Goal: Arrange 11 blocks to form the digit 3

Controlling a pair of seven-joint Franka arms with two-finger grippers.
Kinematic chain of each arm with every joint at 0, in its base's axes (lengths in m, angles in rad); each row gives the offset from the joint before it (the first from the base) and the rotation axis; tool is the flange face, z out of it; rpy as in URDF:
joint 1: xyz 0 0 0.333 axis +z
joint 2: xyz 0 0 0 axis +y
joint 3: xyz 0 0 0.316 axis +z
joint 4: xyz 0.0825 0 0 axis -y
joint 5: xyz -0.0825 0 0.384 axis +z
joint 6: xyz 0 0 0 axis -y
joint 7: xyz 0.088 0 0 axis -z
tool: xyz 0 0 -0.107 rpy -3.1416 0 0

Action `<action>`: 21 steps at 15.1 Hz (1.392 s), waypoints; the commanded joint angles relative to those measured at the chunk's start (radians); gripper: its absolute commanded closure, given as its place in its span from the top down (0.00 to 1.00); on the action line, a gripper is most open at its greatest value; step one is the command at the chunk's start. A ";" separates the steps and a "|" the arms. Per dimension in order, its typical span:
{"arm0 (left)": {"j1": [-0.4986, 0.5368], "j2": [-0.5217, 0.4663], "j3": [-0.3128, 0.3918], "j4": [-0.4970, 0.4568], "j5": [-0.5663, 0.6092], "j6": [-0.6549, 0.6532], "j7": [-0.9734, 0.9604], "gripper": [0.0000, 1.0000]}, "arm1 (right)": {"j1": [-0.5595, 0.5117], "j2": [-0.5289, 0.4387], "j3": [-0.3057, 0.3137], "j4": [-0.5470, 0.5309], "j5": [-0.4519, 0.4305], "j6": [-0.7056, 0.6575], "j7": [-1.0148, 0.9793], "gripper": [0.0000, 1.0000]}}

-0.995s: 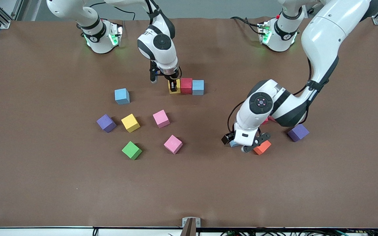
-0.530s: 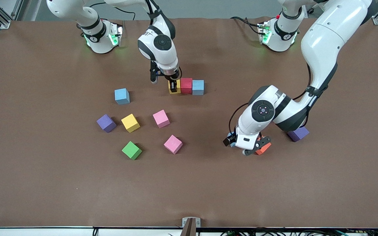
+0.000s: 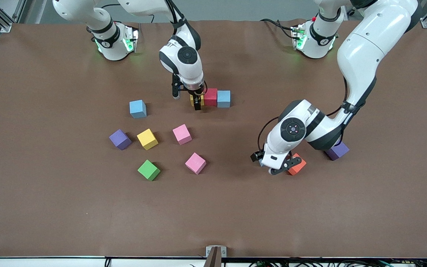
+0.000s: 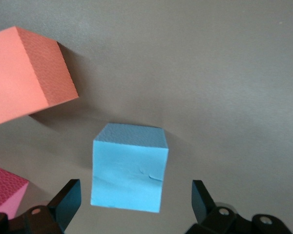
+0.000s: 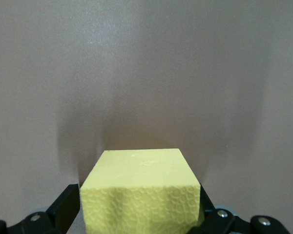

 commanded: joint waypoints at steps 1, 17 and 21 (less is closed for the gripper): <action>-0.006 0.002 0.009 -0.006 0.039 -0.016 0.015 1.00 | -0.004 -0.022 0.000 0.001 -0.021 -0.030 0.001 1.00; -0.025 0.036 0.033 0.005 0.045 -0.011 0.013 0.99 | -0.096 -0.361 -0.007 -0.094 -0.047 -0.352 -0.408 1.00; -0.025 0.034 0.033 0.010 0.044 -0.011 0.001 0.56 | -0.174 -0.455 -0.006 -0.200 -0.107 -0.352 -0.664 1.00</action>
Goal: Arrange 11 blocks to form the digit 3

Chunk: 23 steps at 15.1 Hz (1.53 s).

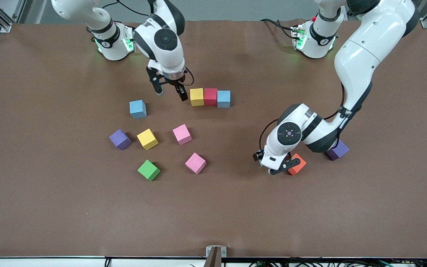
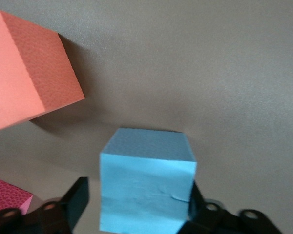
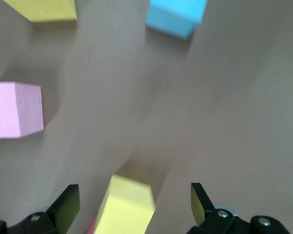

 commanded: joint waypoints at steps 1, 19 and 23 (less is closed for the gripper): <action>-0.011 0.000 0.007 0.013 0.017 -0.008 -0.007 0.50 | -0.060 -0.098 0.011 -0.105 -0.024 0.010 -0.183 1.00; 0.020 -0.060 -0.002 0.045 0.003 -0.080 -0.003 0.38 | -0.399 -0.093 0.012 -0.377 -0.022 0.359 -0.186 1.00; 0.021 -0.060 -0.002 0.050 0.003 -0.080 -0.002 0.38 | -0.399 -0.012 0.011 -0.395 -0.022 0.473 -0.188 1.00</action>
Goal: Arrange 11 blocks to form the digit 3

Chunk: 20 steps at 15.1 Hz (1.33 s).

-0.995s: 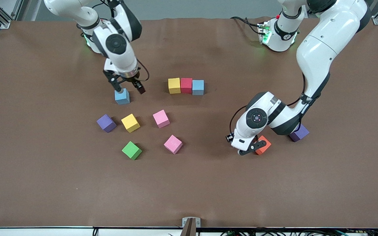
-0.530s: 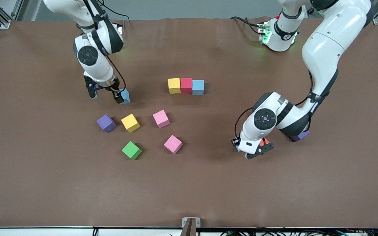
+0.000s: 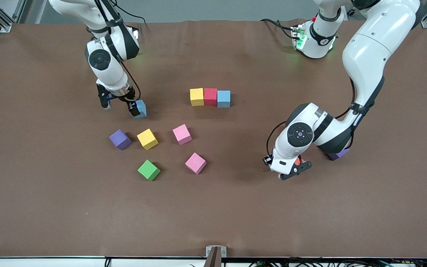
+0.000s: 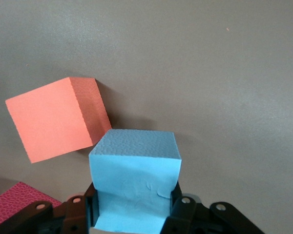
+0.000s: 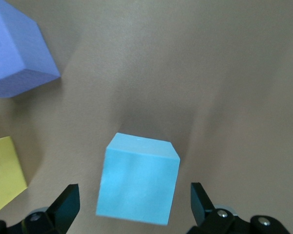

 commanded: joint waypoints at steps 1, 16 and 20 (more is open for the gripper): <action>-0.003 -0.020 0.000 0.002 0.003 -0.025 -0.002 0.38 | -0.013 0.059 0.011 -0.022 -0.007 0.086 0.016 1.00; 0.003 -0.031 -0.002 0.002 0.003 -0.028 0.004 0.40 | 0.012 0.088 0.020 0.045 -0.007 0.080 0.015 0.00; 0.003 -0.031 -0.002 0.003 0.003 -0.028 -0.003 0.40 | 0.090 0.091 0.023 0.200 -0.004 -0.103 0.010 0.00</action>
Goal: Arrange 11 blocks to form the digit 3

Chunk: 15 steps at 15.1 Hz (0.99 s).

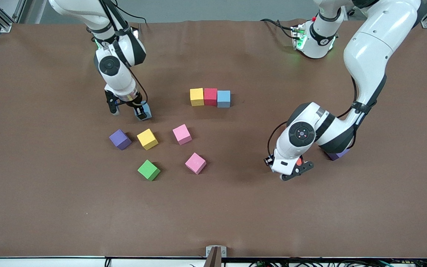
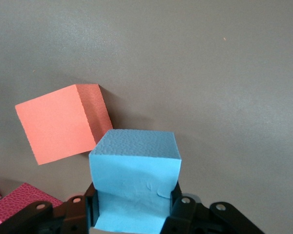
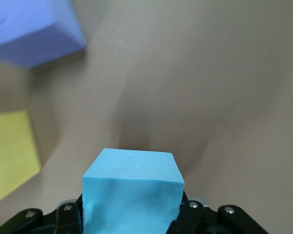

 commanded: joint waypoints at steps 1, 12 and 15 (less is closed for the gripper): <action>0.002 -0.020 -0.002 -0.004 0.003 -0.020 -0.002 0.40 | 0.055 -0.008 0.004 0.103 0.001 -0.105 0.008 0.00; 0.002 -0.020 -0.002 -0.004 0.003 -0.020 0.004 0.40 | 0.241 0.119 0.004 0.367 -0.001 -0.136 -0.540 0.00; 0.002 -0.020 -0.002 -0.004 0.003 -0.020 0.004 0.40 | 0.258 0.171 0.002 0.468 -0.008 -0.224 -0.659 0.00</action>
